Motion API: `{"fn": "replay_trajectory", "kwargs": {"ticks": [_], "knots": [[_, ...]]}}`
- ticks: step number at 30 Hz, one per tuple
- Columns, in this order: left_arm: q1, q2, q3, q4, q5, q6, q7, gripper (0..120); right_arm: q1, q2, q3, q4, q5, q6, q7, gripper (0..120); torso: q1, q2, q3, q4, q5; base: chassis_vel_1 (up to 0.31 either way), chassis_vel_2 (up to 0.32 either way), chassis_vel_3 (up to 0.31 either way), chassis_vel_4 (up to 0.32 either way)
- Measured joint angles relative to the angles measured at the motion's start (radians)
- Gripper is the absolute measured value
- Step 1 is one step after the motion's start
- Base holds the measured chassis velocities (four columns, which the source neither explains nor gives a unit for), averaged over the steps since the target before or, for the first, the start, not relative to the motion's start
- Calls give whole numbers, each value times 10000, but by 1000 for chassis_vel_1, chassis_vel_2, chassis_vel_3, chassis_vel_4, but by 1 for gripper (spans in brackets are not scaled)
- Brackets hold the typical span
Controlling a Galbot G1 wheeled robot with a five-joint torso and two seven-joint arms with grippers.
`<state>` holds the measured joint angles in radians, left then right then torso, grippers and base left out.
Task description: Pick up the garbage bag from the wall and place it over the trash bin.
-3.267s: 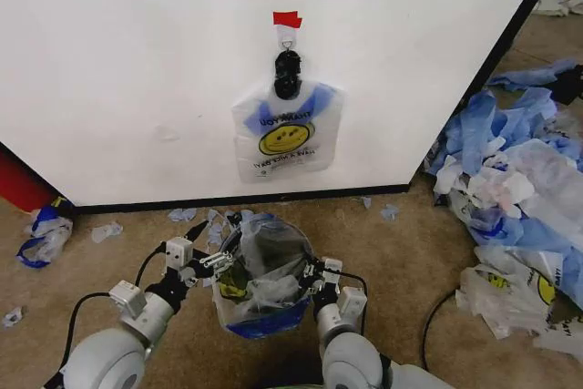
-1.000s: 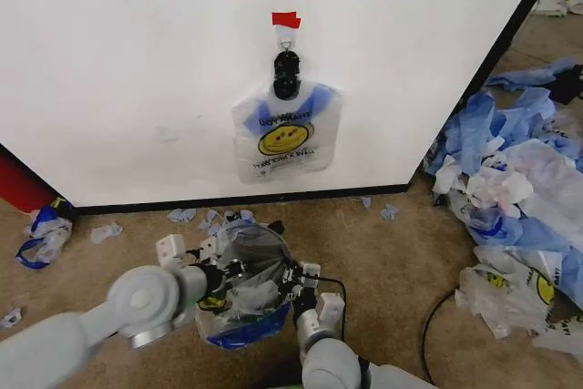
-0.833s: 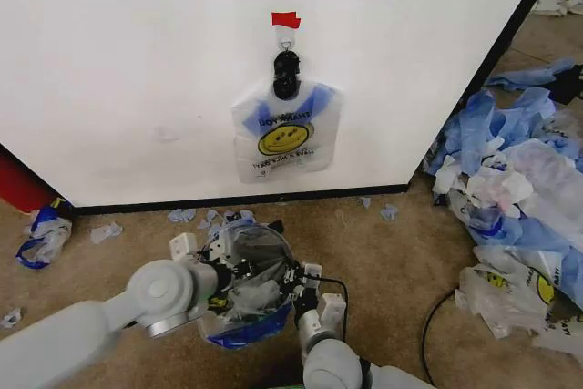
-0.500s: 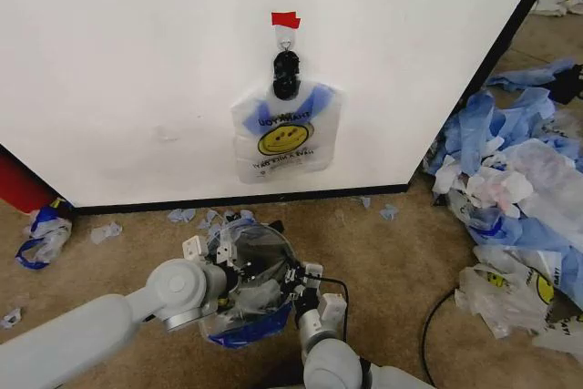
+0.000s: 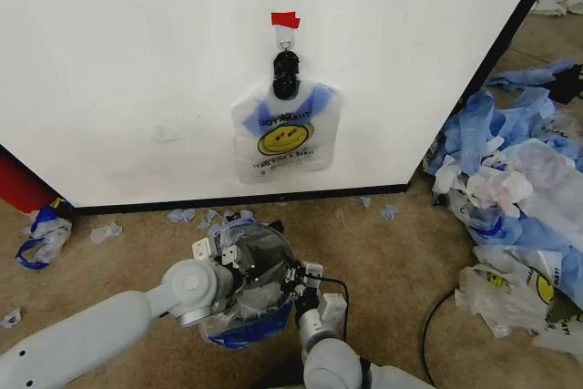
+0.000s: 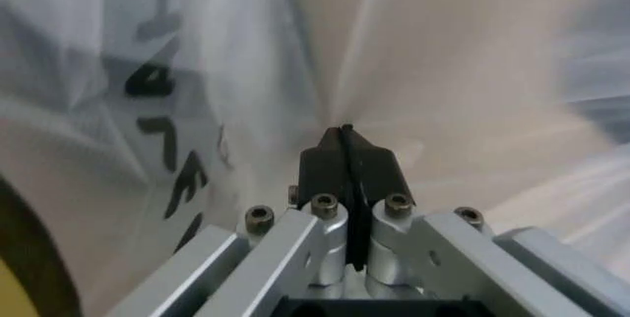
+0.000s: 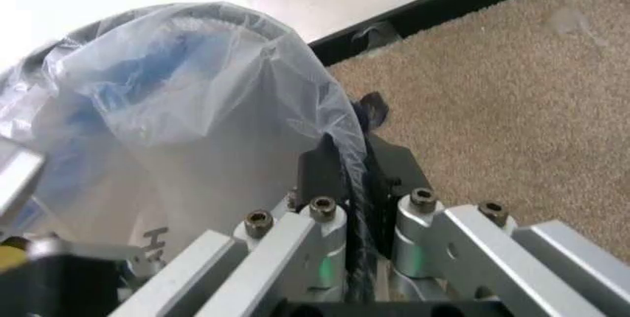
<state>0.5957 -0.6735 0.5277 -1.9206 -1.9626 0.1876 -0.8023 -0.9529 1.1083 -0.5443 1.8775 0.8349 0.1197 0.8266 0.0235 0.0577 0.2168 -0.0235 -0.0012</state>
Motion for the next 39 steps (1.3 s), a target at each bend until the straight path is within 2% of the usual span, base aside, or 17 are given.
{"fn": "replay_trajectory", "kwargs": {"ticks": [28, 39], "knots": [[309, -679, 335, 1290, 936, -62, 134, 0, 9, 12, 40, -22, 18, 19, -83, 0, 0, 0, -1, -1, 1, 0, 0, 0, 0], [433, -703, 362, 1440, 1188, -90, 185, 0, 3, -10, 48, -6, 14, 30, -105, 0, 0, 0, -1, -2, -3, 0, 0, 0, 0]]}}
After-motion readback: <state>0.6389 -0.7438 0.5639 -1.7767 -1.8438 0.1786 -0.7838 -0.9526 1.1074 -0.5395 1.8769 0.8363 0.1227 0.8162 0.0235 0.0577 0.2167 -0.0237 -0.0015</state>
